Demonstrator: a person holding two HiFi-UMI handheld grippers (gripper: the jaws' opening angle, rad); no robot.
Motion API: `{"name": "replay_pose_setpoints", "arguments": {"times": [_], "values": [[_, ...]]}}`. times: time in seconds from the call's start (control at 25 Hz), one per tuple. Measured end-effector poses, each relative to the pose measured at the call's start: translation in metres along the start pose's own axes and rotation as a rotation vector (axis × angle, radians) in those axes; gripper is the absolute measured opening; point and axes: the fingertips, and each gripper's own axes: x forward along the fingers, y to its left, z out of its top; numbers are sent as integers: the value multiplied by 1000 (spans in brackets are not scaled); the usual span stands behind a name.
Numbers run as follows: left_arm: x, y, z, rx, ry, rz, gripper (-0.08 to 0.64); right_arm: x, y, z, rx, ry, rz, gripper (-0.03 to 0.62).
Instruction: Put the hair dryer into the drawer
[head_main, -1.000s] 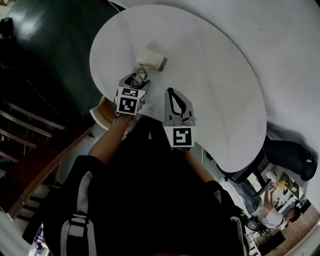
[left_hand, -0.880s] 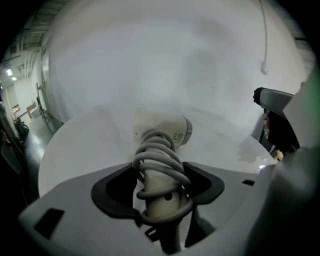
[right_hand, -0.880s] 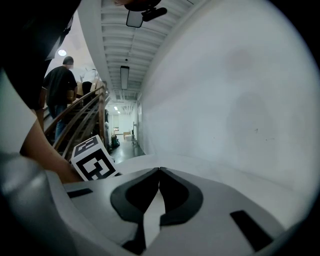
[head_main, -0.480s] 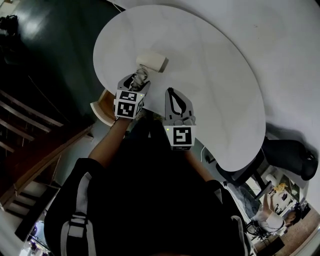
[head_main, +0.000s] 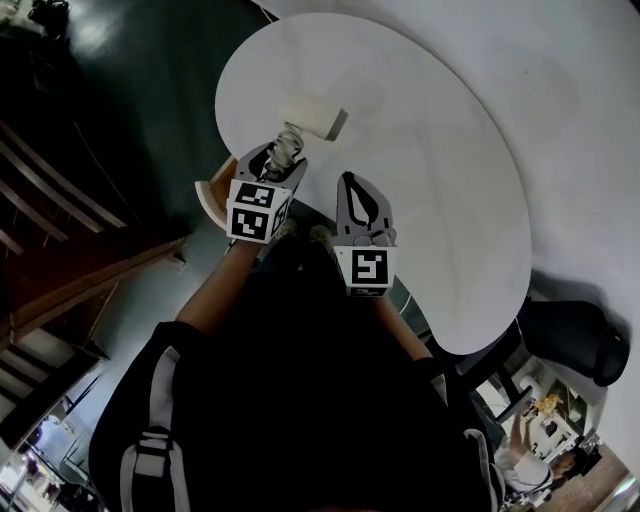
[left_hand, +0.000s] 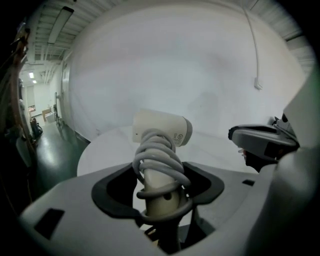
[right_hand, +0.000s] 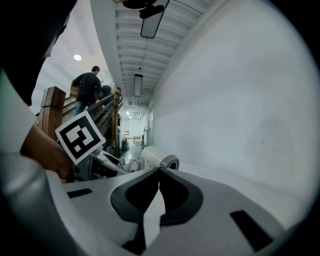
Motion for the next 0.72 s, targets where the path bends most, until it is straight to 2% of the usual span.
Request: {"name": "replay_pose_setpoints", "arguments": {"times": [0.4,0.72], "values": [[-55,17,-3,-58,-79,102,281,6,31,11,-51,-31,110,21],[-85,41,-20,-110,-96,188,281,16,58,15,-86,27,204,21]]}}
